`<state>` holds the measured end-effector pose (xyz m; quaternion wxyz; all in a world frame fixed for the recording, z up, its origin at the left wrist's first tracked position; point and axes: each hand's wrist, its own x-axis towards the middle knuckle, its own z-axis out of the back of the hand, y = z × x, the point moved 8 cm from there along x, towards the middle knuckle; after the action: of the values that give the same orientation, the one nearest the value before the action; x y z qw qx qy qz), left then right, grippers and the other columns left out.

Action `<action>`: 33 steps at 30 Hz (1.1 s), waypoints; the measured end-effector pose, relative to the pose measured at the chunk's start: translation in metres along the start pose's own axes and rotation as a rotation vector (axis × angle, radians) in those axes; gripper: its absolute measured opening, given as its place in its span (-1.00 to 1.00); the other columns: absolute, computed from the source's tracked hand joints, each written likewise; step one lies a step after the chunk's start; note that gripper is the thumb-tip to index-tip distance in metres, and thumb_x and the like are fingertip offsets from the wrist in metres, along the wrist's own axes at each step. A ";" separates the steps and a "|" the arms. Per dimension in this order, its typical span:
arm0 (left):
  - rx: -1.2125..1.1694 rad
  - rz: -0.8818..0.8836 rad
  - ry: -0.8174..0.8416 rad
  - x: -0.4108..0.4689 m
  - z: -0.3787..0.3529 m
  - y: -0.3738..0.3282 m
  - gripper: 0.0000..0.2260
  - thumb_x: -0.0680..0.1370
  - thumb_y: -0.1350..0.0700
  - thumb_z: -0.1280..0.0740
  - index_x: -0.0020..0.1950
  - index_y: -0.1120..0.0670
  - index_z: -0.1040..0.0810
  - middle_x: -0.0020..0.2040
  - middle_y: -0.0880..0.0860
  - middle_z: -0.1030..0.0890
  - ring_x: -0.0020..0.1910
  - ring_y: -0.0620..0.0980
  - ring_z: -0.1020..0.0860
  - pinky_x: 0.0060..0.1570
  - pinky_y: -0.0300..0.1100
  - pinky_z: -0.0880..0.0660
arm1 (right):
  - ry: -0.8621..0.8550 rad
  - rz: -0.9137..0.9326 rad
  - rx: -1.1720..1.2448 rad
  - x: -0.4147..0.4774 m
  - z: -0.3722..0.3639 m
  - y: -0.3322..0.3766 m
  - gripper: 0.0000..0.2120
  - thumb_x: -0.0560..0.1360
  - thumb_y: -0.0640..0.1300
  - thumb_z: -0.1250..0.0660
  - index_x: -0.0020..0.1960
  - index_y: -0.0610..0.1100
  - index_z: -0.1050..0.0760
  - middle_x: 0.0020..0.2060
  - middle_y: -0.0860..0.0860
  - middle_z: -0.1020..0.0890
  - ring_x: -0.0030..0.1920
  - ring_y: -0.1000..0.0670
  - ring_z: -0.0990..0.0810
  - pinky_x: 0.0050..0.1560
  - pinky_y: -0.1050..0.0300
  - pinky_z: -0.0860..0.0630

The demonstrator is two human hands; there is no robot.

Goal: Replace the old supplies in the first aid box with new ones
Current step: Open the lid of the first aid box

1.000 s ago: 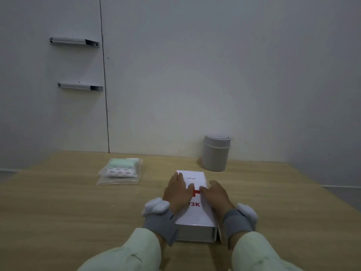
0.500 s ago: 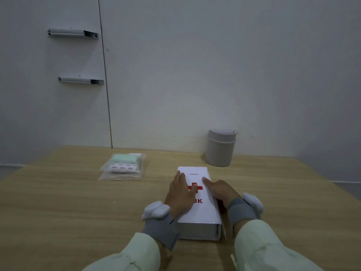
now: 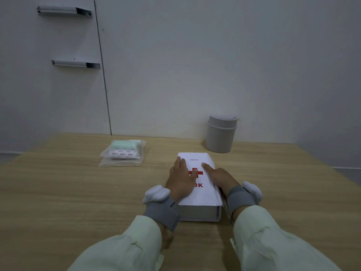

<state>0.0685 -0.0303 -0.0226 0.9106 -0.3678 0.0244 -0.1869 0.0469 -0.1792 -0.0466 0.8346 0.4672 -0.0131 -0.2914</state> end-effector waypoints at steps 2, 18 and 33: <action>0.002 0.000 -0.004 0.000 0.000 -0.001 -0.43 0.63 -0.07 -0.08 0.54 0.16 -0.01 0.59 0.08 0.07 0.54 0.13 -0.02 0.47 0.00 -0.10 | -0.077 0.000 0.017 -0.002 0.006 -0.001 -0.18 0.40 0.33 -0.26 0.37 -0.32 -0.34 0.31 -0.21 -0.46 0.26 -0.21 -0.50 0.31 -0.07 -0.43; -0.125 0.123 0.032 0.012 0.026 0.003 -0.50 0.55 -0.12 -0.14 0.29 0.25 -0.38 0.35 0.22 -0.38 0.28 0.22 -0.41 0.29 0.09 -0.37 | -0.108 0.140 0.315 -0.028 0.038 0.052 -0.84 0.47 -0.30 -0.14 -0.28 -0.16 -0.29 -0.37 -0.05 -0.34 -0.36 -0.06 -0.32 -0.36 0.18 -0.23; -0.206 0.112 -0.037 0.010 0.119 -0.013 -0.65 0.50 -0.10 -0.32 0.07 0.17 -0.55 -0.09 0.12 -0.59 -0.28 -0.04 -0.49 -0.37 -0.23 -0.37 | 0.504 0.398 0.463 -0.081 -0.026 0.136 -0.79 0.53 -0.40 -0.18 -0.05 -0.19 -0.55 -0.21 -0.12 -0.60 -0.32 -0.04 -0.64 -0.25 0.09 -0.65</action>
<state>0.0951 0.0364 0.0733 0.8774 -0.4607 0.0469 -0.1255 0.0516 -0.0656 0.0660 0.7246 0.6882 0.0366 0.0103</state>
